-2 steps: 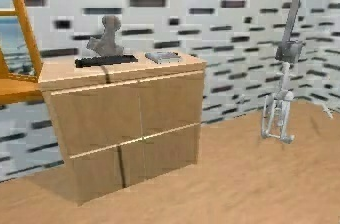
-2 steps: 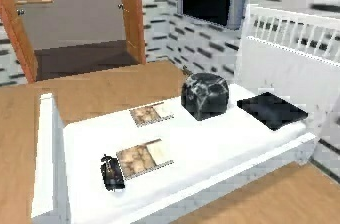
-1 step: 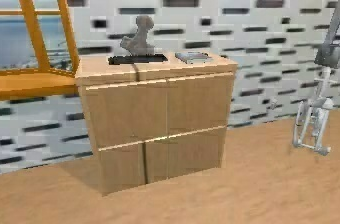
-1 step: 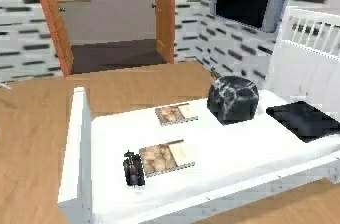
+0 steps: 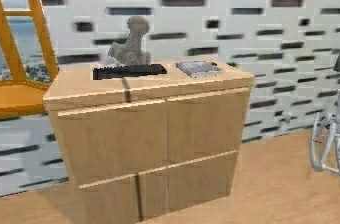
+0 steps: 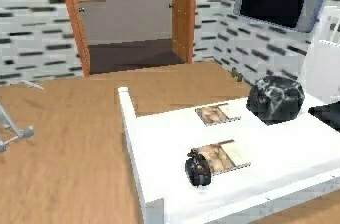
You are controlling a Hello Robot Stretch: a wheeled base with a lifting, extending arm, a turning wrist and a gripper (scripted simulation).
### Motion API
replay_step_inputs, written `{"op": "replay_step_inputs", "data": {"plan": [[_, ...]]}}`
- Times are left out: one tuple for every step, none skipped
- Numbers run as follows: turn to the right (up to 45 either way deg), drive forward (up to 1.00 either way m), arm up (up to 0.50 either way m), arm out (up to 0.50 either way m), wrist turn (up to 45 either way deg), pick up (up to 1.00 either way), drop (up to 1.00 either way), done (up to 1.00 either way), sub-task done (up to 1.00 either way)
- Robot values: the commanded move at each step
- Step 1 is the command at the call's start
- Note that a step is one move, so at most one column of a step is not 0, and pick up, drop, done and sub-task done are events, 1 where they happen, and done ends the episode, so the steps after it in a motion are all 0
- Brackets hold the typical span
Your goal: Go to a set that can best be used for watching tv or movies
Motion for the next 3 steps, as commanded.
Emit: {"op": "replay_step_inputs", "data": {"plan": [[0.0, 0.3, 0.0, 0.0, 0.0, 0.0, 0.0, 0.0, 0.0], [45.0, 0.0, 0.0, 0.0, 0.0, 0.0, 0.0, 0.0, 0.0], [24.0, 0.0, 0.0, 0.0, 0.0, 0.0, 0.0, 0.0, 0.0]]}}
